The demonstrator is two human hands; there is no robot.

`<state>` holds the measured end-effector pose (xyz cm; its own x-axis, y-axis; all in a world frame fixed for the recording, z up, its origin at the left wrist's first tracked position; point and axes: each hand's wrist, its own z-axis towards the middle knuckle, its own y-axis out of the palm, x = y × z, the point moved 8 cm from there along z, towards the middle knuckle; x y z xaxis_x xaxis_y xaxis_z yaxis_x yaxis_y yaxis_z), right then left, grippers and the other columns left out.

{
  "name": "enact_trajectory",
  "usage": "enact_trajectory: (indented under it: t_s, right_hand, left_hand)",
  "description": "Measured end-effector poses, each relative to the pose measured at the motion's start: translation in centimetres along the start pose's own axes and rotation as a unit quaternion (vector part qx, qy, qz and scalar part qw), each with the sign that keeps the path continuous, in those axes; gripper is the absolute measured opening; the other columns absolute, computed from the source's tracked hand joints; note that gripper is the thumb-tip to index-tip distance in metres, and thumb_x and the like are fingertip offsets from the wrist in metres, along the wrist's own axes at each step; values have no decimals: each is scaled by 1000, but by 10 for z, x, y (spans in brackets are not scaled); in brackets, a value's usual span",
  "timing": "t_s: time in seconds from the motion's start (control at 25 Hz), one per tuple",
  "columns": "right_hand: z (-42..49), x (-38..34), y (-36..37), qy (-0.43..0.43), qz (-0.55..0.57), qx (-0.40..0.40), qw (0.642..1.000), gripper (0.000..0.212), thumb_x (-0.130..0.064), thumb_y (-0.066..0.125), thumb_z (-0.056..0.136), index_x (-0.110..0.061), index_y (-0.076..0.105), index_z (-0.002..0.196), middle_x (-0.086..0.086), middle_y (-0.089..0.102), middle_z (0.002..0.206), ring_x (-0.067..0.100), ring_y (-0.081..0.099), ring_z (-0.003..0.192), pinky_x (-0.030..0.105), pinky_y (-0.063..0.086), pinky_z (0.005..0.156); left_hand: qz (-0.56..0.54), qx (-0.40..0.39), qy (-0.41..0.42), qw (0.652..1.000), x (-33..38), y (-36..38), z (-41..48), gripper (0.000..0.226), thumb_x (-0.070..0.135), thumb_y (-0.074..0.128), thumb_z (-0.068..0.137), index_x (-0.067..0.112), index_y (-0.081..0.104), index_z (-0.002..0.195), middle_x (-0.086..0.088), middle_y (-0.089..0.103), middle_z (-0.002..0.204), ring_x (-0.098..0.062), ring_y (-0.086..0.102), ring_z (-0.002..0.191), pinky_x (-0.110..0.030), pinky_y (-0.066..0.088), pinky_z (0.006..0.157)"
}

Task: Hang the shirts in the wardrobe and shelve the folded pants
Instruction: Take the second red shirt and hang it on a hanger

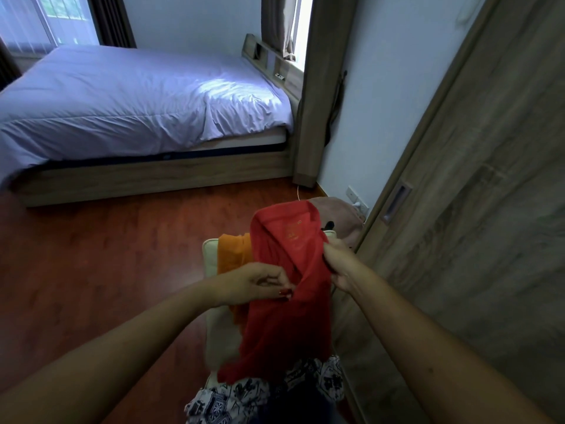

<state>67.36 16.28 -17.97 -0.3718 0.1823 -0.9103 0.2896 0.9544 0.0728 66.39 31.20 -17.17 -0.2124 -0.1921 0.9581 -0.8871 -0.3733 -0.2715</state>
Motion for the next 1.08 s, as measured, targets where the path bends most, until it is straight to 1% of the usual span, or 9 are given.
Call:
enact_trajectory:
  t_s: [0.16,0.28,0.4,0.56,0.64,0.72,0.8,0.92,1.08]
  right_hand:
    - [-7,0,-21,-22,95,20,995,20,-23,48,95,-15,66,98,2,72,83,13,69,72,24,57,63]
    - [-22,-9,-28,-27,181,-6,983,24,-27,48,94,-14,68,96,3,75,83,13,71,73,27,60,73]
    - [-51,-30,-42,-47,247,-21,968,37,-32,44,94,-13,75,88,4,76,87,14,71,79,30,54,86]
    - [-103,-60,-90,-95,297,0,950,52,-34,39,97,-12,78,71,3,76,80,12,72,73,27,58,72]
    - [-133,-66,-117,-120,302,16,946,51,-33,38,97,-12,78,73,3,76,81,12,72,74,26,58,72]
    - [-174,-70,-153,-153,296,45,942,40,-31,42,95,-11,76,88,4,75,88,13,71,80,27,57,78]
    - [-223,-71,-199,-210,286,88,931,32,-29,51,87,-9,65,109,6,72,97,14,69,85,29,55,84]
    - [-307,-65,-272,-298,229,181,909,16,-22,52,90,-13,63,97,-3,75,80,6,69,71,21,58,69]
    - [-417,-48,-357,-305,27,361,881,15,-7,53,91,-16,66,91,-4,71,78,8,63,69,26,52,68]
  left_hand:
    - [-176,265,-131,939,-36,-48,-5,13,21,48,98,16,58,92,-6,69,94,-10,69,75,-20,56,63]
    - [-6,383,-65,921,-13,-70,0,12,18,64,88,30,60,85,-1,55,97,-4,55,85,-26,51,76]
    - [229,344,-104,905,6,-50,23,22,22,71,80,35,66,98,-11,36,131,-24,37,121,-36,30,108]
    - [190,247,-52,949,43,-7,53,60,-6,64,76,51,60,97,-15,54,128,-31,54,115,-32,46,100]
    - [222,189,-12,956,78,22,70,57,-16,54,75,23,64,115,-4,53,131,-21,53,117,-5,40,92]
    - [232,210,35,949,132,44,81,54,-7,49,75,2,55,128,-7,51,134,-17,48,122,3,29,90]
    - [232,225,110,940,199,72,88,66,15,48,65,3,54,130,-15,57,130,-25,54,121,-12,34,97]
    - [244,191,219,925,303,146,89,83,44,42,58,5,54,130,-13,58,129,-23,56,116,-29,40,101]
    - [301,149,320,886,399,258,90,77,38,42,62,1,54,129,-16,59,126,-28,57,113,-27,41,95]
